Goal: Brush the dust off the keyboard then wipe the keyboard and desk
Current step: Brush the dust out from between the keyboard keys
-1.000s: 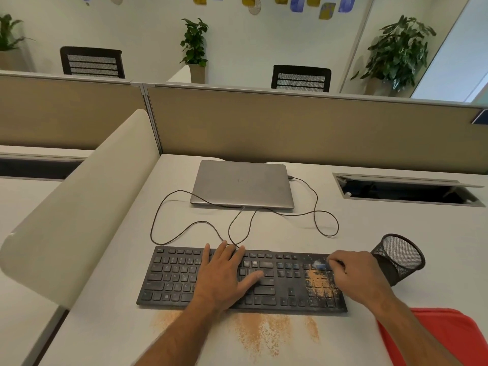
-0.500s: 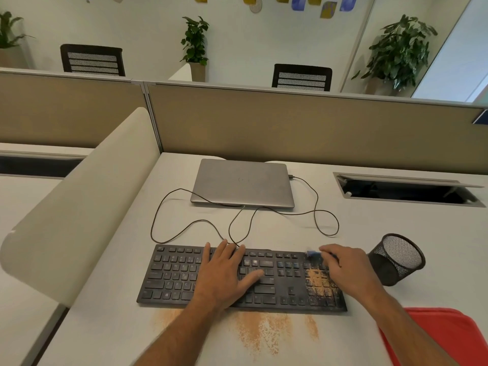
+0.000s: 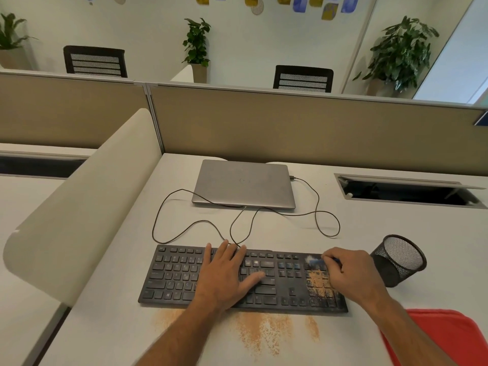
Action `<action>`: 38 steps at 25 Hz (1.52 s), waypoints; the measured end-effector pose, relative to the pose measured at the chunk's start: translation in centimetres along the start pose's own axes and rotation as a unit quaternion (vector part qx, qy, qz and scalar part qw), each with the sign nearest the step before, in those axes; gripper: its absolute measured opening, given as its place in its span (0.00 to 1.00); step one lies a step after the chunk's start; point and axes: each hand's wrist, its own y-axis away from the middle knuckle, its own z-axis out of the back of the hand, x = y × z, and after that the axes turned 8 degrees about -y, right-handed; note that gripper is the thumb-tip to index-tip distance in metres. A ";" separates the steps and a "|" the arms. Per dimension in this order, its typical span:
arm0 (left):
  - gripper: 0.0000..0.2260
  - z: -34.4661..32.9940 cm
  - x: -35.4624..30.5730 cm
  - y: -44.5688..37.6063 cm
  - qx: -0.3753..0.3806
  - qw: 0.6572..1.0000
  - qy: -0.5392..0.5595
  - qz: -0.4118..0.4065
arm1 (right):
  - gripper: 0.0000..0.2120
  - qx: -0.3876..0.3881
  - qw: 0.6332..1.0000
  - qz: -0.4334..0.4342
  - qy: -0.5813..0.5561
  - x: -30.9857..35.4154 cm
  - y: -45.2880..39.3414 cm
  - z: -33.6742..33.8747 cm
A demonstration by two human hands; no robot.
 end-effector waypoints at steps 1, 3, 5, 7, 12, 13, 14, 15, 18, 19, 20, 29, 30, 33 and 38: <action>0.43 0.0 0.0 0.0 0.001 1.000 -0.002 0.001 | 0.06 0.000 1.000 0.002 0.002 0.1 0.1 0.0; 0.44 0.1 -0.1 0.1 0.006 1.000 -0.005 0.002 | 0.07 0.035 0.999 -0.002 0.027 0.0 0.3 -0.1; 0.45 0.1 -0.2 0.1 0.004 1.000 -0.004 0.002 | 0.06 0.030 0.999 0.001 0.033 -0.3 0.5 -0.1; 0.45 0.0 -0.1 0.1 0.001 1.000 -0.002 0.001 | 0.05 -0.005 1.000 0.009 0.016 -0.4 0.6 -0.2; 0.44 0.0 -0.2 0.3 0.005 1.000 -0.006 0.004 | 0.06 0.039 0.998 -0.002 0.045 -0.2 0.8 -0.5; 0.44 -0.1 -0.2 0.4 0.004 1.000 -0.006 0.003 | 0.06 0.020 0.999 0.001 0.039 -0.2 0.7 -0.2; 0.44 -0.1 -0.2 0.4 0.004 1.000 -0.006 0.002 | 0.05 0.000 0.999 0.005 0.032 -0.3 0.7 -0.1; 0.44 -0.1 -0.2 0.5 0.003 1.000 -0.007 0.001 | 0.06 -0.006 1.000 0.006 0.029 -0.3 0.7 0.0; 0.44 -0.1 -0.3 0.6 0.002 1.000 -0.017 0.000 | 0.08 0.032 0.998 -0.001 0.050 -0.4 1.2 -0.3; 0.44 -0.1 -0.3 0.6 0.001 1.000 -0.018 0.000 | 0.07 0.028 0.998 0.005 0.058 -0.4 1.4 -0.3; 0.44 -0.1 -0.4 0.7 0.000 1.000 -0.018 0.000 | 0.07 0.013 0.998 0.011 0.059 -0.4 1.6 -0.3; 0.44 0.0 -0.6 0.8 0.012 1.000 -0.025 0.007 | 0.06 -0.036 0.999 -0.002 0.038 -0.6 2.0 -0.1; 0.44 0.0 -0.7 0.8 0.012 1.000 -0.025 0.008 | 0.06 -0.028 0.999 -0.008 0.042 -0.5 2.0 -0.1; 0.44 0.2 -0.8 0.8 0.017 1.000 -0.022 0.012 | 0.07 0.000 0.997 -0.021 0.069 -0.5 2.2 0.0; 0.44 0.2 -0.8 0.8 0.020 1.000 -0.018 0.013 | 0.06 -0.001 0.998 -0.019 0.056 -0.7 2.4 -0.1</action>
